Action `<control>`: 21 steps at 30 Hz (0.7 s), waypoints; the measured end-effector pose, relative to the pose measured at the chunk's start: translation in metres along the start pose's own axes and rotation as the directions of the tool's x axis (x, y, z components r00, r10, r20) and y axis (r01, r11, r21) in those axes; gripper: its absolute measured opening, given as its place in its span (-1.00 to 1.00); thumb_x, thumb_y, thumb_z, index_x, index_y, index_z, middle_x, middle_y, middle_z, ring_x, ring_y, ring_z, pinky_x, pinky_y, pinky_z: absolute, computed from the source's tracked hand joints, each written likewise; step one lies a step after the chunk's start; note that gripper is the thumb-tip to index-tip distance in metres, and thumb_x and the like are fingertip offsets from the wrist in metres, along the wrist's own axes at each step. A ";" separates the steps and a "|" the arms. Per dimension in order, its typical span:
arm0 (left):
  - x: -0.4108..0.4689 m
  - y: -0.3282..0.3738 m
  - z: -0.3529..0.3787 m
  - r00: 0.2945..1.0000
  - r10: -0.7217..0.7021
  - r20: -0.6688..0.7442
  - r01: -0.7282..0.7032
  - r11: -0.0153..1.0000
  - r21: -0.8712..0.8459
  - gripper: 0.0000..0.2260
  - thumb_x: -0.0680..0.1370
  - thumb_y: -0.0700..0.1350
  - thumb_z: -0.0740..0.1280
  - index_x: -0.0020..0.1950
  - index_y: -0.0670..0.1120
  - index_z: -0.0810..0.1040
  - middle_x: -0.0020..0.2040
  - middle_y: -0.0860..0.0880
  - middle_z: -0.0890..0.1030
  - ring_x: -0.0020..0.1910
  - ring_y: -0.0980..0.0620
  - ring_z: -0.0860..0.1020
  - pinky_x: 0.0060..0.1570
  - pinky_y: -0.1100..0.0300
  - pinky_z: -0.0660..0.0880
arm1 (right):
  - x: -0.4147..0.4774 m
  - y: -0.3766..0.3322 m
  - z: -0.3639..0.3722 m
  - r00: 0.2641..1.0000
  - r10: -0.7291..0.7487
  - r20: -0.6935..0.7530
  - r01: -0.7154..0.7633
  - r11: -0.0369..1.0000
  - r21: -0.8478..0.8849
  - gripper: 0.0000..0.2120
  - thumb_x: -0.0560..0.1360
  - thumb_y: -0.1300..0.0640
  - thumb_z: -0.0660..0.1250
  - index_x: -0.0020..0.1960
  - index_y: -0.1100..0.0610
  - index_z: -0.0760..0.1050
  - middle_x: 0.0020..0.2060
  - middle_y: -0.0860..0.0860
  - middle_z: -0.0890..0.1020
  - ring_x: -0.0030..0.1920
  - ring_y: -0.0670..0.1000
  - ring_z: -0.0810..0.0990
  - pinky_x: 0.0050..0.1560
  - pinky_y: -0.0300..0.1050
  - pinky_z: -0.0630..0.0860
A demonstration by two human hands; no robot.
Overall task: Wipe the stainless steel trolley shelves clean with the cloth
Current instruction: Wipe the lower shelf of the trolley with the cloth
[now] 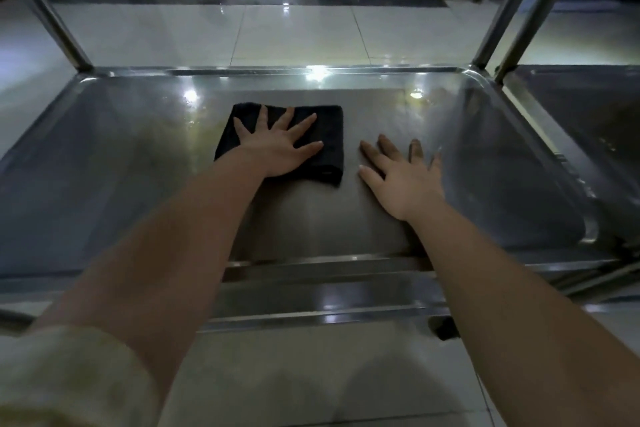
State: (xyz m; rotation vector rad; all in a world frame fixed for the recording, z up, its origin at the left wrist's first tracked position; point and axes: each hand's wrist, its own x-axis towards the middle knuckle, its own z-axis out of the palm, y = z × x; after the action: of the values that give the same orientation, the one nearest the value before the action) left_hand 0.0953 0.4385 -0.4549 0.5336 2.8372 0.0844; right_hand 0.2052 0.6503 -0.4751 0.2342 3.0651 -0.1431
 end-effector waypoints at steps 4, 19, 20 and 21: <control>-0.090 -0.020 0.026 0.998 0.065 0.017 -0.065 0.998 0.016 -0.38 0.44 0.51 -0.22 0.47 0.44 -0.27 0.59 0.15 -0.24 0.56 -0.18 -0.28 0.37 -0.44 -0.29 | 0.001 0.001 -0.003 0.999 0.020 0.046 -0.021 1.000 0.007 -0.47 0.58 -0.35 -0.16 0.53 -0.36 -0.11 0.58 -0.21 -0.08 0.56 0.24 -0.16 0.45 0.41 -0.23; -0.122 -0.060 0.032 0.961 -0.256 -0.105 0.249 0.966 -0.071 -0.38 0.47 0.49 -0.12 0.50 0.44 -0.18 0.60 0.17 -0.17 0.57 -0.14 -0.23 0.39 -0.44 -0.21 | 0.027 -0.100 0.002 0.985 -0.173 0.012 0.173 0.985 0.025 -0.46 0.63 -0.26 -0.16 0.58 -0.19 -0.06 0.59 -0.11 -0.05 0.58 0.13 -0.11 0.44 0.42 -0.18; -0.106 -0.067 0.026 0.966 -0.246 -0.083 0.241 0.968 -0.071 -0.39 0.48 0.49 -0.10 0.50 0.43 -0.18 0.60 0.17 -0.18 0.57 -0.15 -0.24 0.39 -0.44 -0.21 | 0.028 -0.101 0.003 0.983 -0.180 0.020 0.180 0.984 0.013 -0.45 0.62 -0.29 -0.17 0.58 -0.21 -0.09 0.59 -0.11 -0.07 0.58 0.13 -0.13 0.43 0.43 -0.19; -0.089 -0.073 0.021 0.970 -0.232 -0.066 0.228 0.971 -0.065 -0.39 0.49 0.49 -0.08 0.50 0.43 -0.18 0.60 0.17 -0.19 0.57 -0.15 -0.25 0.39 -0.45 -0.22 | 0.028 -0.102 0.004 0.983 -0.180 0.024 0.180 0.984 0.001 -0.44 0.61 -0.31 -0.17 0.57 -0.23 -0.12 0.59 -0.11 -0.08 0.58 0.14 -0.14 0.43 0.43 -0.19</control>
State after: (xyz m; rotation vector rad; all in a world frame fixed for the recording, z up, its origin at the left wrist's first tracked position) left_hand 0.1557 0.3381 -0.4613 0.1895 2.9347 0.1436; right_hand 0.1617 0.5539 -0.4722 -0.0457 3.0576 -0.1515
